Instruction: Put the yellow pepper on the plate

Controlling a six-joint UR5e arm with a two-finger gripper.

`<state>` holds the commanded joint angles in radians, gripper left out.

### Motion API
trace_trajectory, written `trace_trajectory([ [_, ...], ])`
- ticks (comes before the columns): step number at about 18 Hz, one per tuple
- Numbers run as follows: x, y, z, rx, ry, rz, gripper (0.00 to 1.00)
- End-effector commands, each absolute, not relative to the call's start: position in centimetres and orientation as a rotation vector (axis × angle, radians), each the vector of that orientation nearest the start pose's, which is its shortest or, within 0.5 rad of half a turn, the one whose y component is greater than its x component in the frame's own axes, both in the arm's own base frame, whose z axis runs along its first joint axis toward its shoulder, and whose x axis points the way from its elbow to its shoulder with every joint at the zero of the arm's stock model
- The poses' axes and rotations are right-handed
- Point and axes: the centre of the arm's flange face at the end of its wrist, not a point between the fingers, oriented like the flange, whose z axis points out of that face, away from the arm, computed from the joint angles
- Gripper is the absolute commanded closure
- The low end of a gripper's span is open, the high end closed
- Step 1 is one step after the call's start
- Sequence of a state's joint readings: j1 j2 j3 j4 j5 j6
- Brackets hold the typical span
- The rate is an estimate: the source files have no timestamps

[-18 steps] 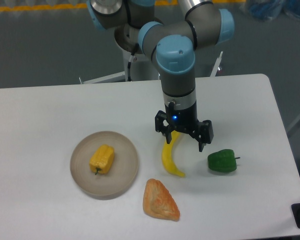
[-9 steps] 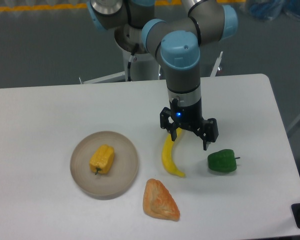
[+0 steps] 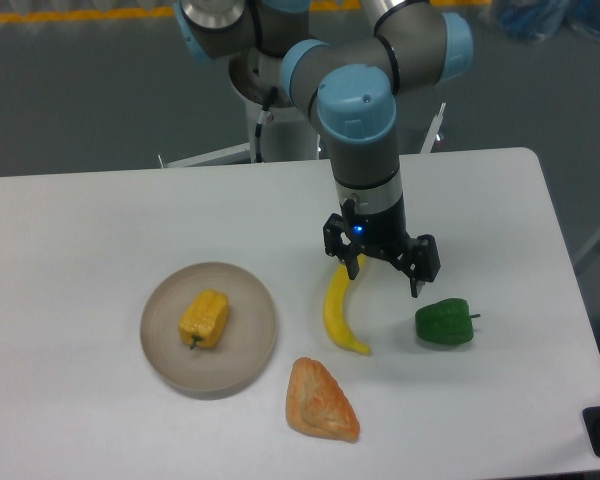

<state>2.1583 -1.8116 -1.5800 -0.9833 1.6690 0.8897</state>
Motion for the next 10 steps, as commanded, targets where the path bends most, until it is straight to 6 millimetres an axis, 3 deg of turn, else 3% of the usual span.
trace_trajectory([
  [10,-23.42,57.46,41.69,-2.897,0.416,0.44,0.0],
])
